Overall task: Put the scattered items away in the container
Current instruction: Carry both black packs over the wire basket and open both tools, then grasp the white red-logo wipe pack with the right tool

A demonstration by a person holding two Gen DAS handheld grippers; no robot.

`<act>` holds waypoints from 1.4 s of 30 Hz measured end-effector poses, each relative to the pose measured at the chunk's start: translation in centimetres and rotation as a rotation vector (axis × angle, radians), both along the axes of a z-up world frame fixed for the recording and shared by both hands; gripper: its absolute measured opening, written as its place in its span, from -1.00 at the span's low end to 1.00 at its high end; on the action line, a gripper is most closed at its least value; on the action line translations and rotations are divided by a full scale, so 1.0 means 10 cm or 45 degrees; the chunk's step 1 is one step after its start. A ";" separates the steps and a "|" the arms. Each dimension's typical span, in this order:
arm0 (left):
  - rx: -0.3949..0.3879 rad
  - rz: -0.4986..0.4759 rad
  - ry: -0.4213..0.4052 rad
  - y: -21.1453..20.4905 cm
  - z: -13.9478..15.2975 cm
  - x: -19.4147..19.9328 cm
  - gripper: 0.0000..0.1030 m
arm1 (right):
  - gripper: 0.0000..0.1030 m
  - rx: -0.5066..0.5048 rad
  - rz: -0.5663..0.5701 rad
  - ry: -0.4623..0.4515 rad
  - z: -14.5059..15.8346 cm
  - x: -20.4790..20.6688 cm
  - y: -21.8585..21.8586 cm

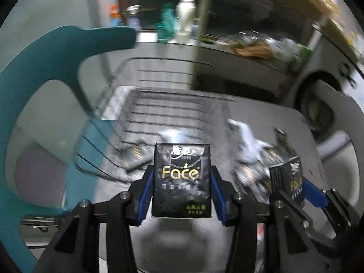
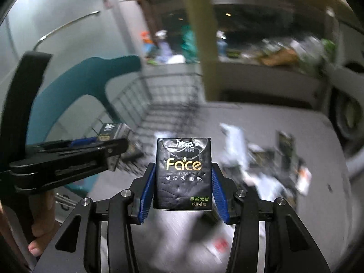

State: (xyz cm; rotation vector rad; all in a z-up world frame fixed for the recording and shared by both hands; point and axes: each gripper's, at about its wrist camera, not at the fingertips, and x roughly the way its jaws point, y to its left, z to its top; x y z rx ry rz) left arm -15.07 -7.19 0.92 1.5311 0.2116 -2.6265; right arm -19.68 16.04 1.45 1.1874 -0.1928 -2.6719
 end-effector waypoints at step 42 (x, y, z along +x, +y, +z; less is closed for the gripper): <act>-0.027 -0.090 -0.029 0.27 -0.13 0.59 0.39 | 0.02 0.065 -0.069 -0.219 -0.49 0.60 0.69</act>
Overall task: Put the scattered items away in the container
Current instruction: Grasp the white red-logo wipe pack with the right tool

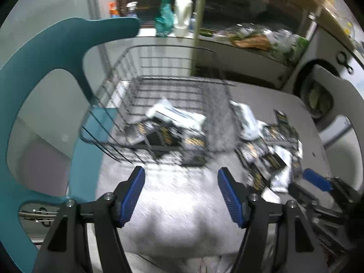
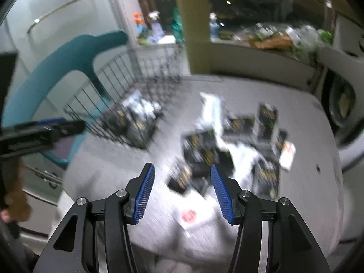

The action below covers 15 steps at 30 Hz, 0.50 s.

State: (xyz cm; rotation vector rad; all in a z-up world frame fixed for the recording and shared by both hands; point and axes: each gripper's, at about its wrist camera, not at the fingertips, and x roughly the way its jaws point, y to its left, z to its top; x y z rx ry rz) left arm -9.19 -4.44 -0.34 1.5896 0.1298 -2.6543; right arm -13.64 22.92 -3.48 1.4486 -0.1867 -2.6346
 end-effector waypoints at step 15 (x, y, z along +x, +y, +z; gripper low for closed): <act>-0.062 -0.134 -0.223 0.49 -0.87 0.20 0.47 | 0.07 -0.004 -0.029 -0.139 -0.81 0.15 -0.02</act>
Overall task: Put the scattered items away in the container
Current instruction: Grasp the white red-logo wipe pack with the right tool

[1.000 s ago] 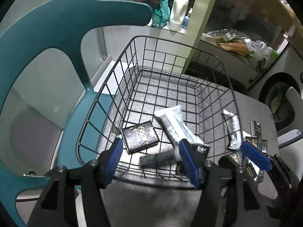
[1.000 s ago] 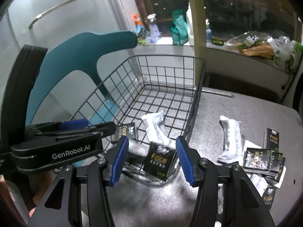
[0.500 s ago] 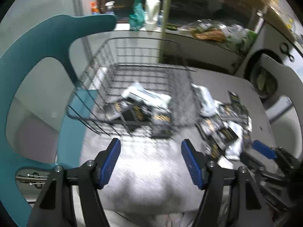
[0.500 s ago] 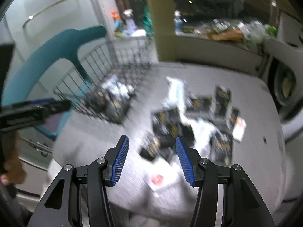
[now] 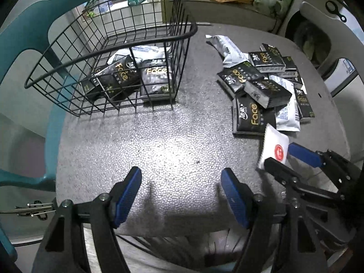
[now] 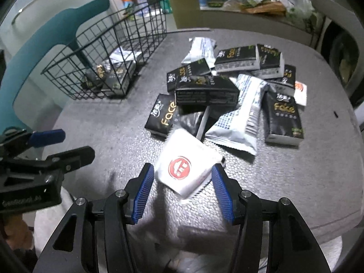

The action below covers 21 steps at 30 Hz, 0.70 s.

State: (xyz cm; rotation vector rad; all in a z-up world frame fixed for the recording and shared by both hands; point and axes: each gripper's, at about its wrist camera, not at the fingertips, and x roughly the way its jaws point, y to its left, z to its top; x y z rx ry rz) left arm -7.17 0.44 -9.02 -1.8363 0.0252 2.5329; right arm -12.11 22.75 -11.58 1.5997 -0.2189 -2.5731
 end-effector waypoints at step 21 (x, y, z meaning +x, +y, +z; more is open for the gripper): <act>0.052 -0.052 -0.010 0.31 -0.06 -0.21 0.47 | -0.57 0.030 -0.062 -0.006 0.19 0.17 0.32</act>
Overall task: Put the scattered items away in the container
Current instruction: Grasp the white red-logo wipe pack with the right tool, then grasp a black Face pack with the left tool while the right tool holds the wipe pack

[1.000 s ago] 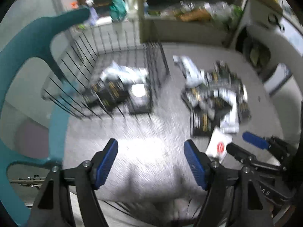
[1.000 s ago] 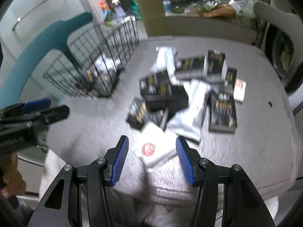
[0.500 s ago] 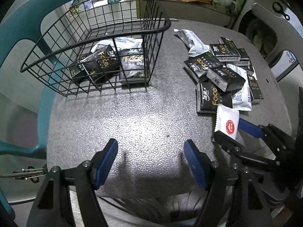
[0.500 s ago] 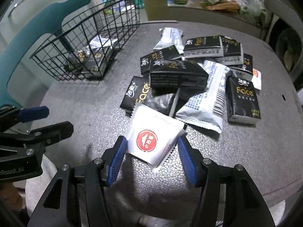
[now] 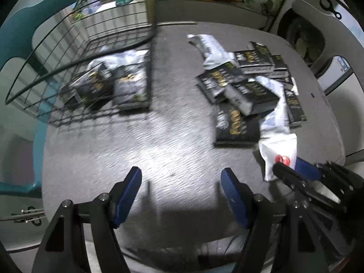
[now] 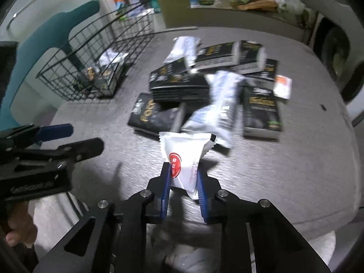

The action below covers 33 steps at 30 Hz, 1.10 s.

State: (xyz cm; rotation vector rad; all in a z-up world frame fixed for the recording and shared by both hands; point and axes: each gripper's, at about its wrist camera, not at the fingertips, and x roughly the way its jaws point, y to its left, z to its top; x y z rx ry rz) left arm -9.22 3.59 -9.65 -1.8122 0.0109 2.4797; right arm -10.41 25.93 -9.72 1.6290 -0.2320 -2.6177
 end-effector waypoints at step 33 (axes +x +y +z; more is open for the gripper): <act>0.038 -0.045 -0.048 0.55 -0.28 -0.59 0.32 | -0.58 -0.060 -0.063 0.053 0.09 0.18 0.39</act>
